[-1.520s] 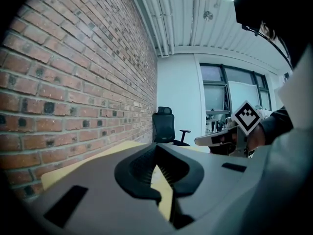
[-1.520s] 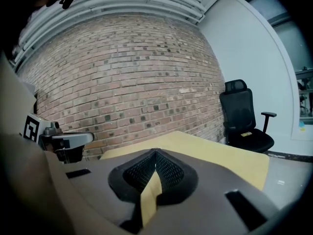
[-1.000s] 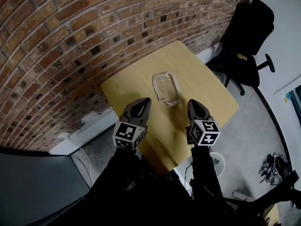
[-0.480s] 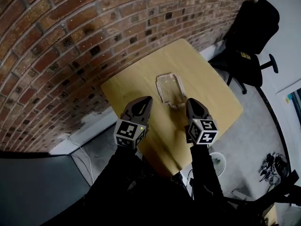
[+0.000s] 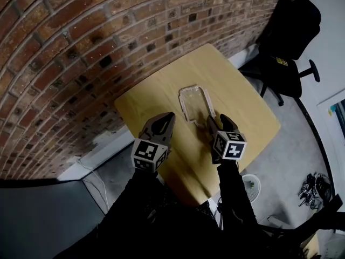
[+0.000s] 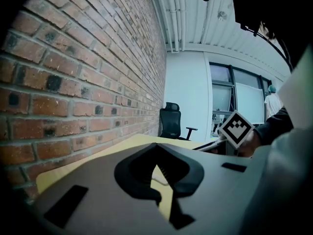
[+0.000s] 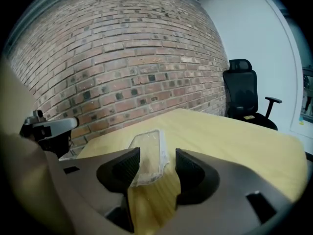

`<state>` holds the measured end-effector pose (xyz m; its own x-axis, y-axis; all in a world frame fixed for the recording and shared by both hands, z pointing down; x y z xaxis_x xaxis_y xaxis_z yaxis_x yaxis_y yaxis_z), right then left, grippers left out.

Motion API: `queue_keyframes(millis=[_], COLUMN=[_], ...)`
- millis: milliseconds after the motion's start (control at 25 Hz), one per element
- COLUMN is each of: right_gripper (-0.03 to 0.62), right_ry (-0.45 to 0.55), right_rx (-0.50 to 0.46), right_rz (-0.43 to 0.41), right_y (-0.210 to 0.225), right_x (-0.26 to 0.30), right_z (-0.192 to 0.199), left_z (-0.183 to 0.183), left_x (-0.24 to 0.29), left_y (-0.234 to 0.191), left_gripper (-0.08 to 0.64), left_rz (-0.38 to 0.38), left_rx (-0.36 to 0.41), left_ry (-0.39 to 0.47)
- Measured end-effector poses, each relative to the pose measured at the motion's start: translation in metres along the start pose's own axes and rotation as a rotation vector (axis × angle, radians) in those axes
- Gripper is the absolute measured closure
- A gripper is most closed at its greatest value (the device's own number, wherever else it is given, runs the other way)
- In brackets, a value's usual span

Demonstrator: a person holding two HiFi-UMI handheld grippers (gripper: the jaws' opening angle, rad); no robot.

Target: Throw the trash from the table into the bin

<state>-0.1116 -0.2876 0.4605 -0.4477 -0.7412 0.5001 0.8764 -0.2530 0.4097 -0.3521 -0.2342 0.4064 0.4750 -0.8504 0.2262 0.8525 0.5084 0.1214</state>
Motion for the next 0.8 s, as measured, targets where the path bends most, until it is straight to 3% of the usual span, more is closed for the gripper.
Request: queue_keyframes(millis=[360, 800], right_gripper=[0.380, 0.387], right_ry=[-0.116, -0.240], right_rx=[0.008, -0.099], right_rz=[0.079, 0.086], right_y=[0.008, 0.003], right_x=[0.029, 0.038], right_z=[0.005, 0.012], left_z=[0.008, 0.010], left_x=[-0.003, -0.001], left_y=[-0.004, 0.001], left_gripper=[0.554, 0.554], left_rz=[0.003, 0.017], left_rx=[-0.001, -0.004], left_ry=[-0.023, -0.032])
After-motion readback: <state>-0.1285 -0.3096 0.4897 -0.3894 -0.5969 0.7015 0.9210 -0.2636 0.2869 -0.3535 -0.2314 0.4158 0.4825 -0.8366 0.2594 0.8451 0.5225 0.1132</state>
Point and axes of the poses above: the fingertips, and each gripper's own axes: x forward along the fingers, y to its right, z out of its underside, the point moved 9 cm from there along -x, backward along the fingers, and after that the axes turned 12 degrees about x, right-handed, at the moved point
